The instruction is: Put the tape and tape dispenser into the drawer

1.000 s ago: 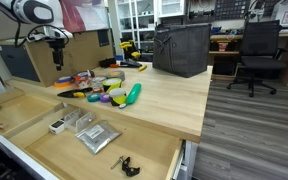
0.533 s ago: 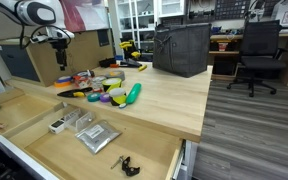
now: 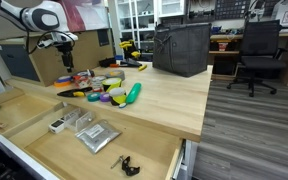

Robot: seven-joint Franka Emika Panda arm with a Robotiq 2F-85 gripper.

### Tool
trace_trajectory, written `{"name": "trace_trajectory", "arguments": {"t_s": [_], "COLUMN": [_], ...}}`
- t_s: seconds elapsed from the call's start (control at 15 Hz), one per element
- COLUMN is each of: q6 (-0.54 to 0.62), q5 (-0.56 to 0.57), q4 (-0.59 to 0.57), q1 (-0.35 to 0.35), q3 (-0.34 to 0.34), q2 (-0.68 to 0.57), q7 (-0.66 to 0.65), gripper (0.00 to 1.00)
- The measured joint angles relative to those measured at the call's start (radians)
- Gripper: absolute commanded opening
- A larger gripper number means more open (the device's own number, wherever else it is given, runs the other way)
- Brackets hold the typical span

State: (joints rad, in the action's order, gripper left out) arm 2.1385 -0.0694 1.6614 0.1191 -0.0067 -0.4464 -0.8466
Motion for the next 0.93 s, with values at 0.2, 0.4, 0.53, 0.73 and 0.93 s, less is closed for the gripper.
{"name": "trace_trajectory", "arguments": {"t_s": [0.2,0.4,0.53,0.73,0.93], "q6": [0.054,0.054,0.054,0.054,0.053], "q5": [0.024,0.024,0.024,0.025,0.025], "q4": [0.0,0.0,0.0,0.0,0.0], "q1": [0.009,0.009,0.009,0.011,0.027], "q3": [-0.012,-0.012,-0.012,-0.012,-0.012], "q2": [-0.026,-0.033,-0.033,-0.034,-0.041], "q7": [-0.027,-0.026,-0.026,-0.025,-0.028], "gripper": [1.0,1.0,1.0,1.0,1.0]}}
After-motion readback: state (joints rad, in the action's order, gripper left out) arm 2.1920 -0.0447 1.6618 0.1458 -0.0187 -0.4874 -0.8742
